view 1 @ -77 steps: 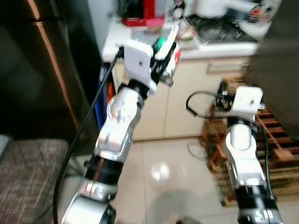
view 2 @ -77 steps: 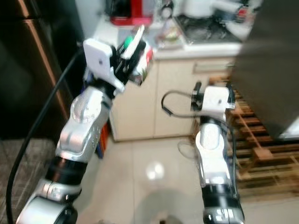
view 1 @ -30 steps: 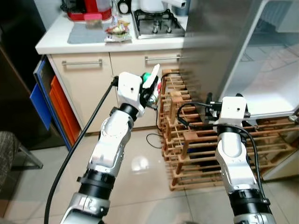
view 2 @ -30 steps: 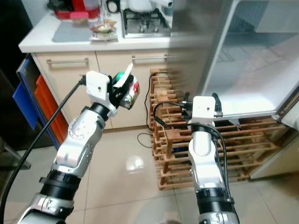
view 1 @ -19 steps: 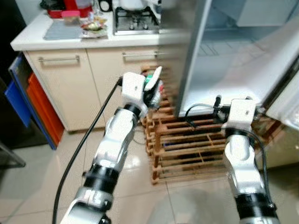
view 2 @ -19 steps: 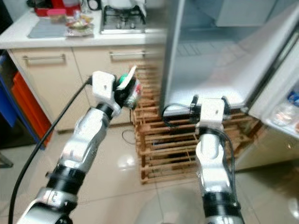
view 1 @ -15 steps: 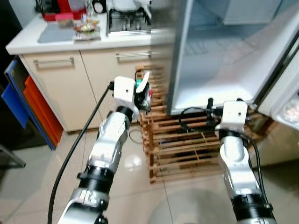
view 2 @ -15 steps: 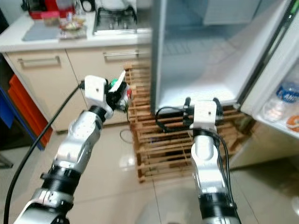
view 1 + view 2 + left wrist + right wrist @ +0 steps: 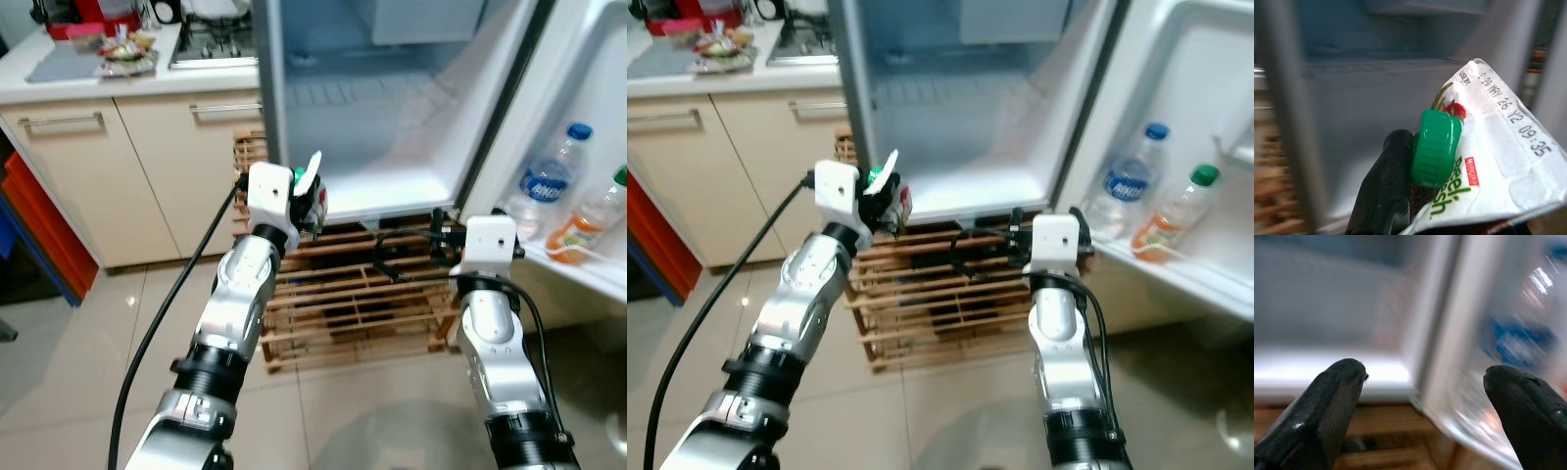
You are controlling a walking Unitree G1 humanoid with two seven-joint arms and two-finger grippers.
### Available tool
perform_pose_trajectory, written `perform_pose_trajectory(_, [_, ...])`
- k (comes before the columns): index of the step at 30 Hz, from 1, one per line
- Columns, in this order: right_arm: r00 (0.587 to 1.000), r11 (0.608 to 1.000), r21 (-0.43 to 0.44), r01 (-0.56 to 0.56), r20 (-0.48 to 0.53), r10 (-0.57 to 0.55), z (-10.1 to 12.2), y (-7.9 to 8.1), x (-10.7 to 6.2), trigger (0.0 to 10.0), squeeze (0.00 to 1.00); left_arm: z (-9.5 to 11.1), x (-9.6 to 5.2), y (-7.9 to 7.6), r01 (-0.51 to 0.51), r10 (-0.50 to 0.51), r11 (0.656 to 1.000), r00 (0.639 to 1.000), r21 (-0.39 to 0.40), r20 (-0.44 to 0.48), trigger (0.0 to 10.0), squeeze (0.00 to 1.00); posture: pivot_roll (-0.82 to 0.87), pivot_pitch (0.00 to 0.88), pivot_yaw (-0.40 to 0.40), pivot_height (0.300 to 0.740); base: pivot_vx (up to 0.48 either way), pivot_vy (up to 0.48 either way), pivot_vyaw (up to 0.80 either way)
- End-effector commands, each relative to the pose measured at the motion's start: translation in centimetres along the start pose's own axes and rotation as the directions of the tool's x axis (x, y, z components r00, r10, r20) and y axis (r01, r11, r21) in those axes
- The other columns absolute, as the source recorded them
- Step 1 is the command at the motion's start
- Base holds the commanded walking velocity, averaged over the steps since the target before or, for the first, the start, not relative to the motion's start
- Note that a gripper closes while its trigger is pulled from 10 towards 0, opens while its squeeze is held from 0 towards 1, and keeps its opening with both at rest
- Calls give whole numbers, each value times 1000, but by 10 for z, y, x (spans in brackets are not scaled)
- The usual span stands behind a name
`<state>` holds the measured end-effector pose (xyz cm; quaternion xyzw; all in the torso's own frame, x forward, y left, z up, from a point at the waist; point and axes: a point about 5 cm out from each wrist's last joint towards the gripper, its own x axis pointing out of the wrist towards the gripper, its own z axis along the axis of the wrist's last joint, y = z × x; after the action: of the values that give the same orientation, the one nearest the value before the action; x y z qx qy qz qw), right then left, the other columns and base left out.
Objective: Restocking fridge
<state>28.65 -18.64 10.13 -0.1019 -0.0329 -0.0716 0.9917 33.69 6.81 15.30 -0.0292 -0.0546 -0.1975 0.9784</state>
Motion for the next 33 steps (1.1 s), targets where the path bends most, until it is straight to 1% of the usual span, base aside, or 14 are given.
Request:
perform_pose_trajectory(1, [999,999,6,-33,-7,33,-1,0,-5,10000,0,10,1,2,31,-32,999,999,8,44,10000,0,-138,0,42,740,405,0,0])
perform_pose_trajectory(2, [999,999,6,-33,-7,33,-1,0,-5,10000,0,10,1,2,31,-32,999,999,8,44,10000,0,-138,0,42,740,405,0,0])
perform_pose_trajectory(3, [999,999,3,-52,-17,52,-4,0,-9,10000,0,11,2,-2,47,-48,999,998,25,47,10000,0,-141,0,44,740,480,0,0])
perform_pose_trajectory(6, [997,998,13,-69,-30,69,-7,1,-10,10000,0,12,5,-4,45,-46,999,998,27,42,10000,0,-156,0,49,740,480,0,0])
perform_pose_trajectory(15, [996,996,32,-84,-24,85,-3,2,-9,10000,0,13,12,-8,56,-57,998,998,24,39,10000,0,-174,0,54,740,480,0,0])
perform_pose_trajectory(25, [994,993,41,-109,-24,110,-2,6,-9,10000,0,12,13,-8,58,-59,998,997,20,41,10000,0,-177,0,56,740,480,0,0])
perform_pose_trajectory(30, [982,980,69,-188,-14,189,-1,17,-13,10000,0,8,10,-5,36,-36,999,999,26,26,10000,0,-165,0,54,740,480,0,0])
perform_pose_trajectory(31, [982,980,69,-188,-14,189,-1,17,-13,10000,0,8,10,-5,36,-36,999,999,26,26,10000,0,-165,0,54,740,480,0,0])
perform_pose_trajectory(33, [973,971,77,-226,-21,228,-2,22,-17,10000,0,6,11,-4,11,-11,1000,1000,10,12,10000,0,-164,0,52,740,0,0,0])
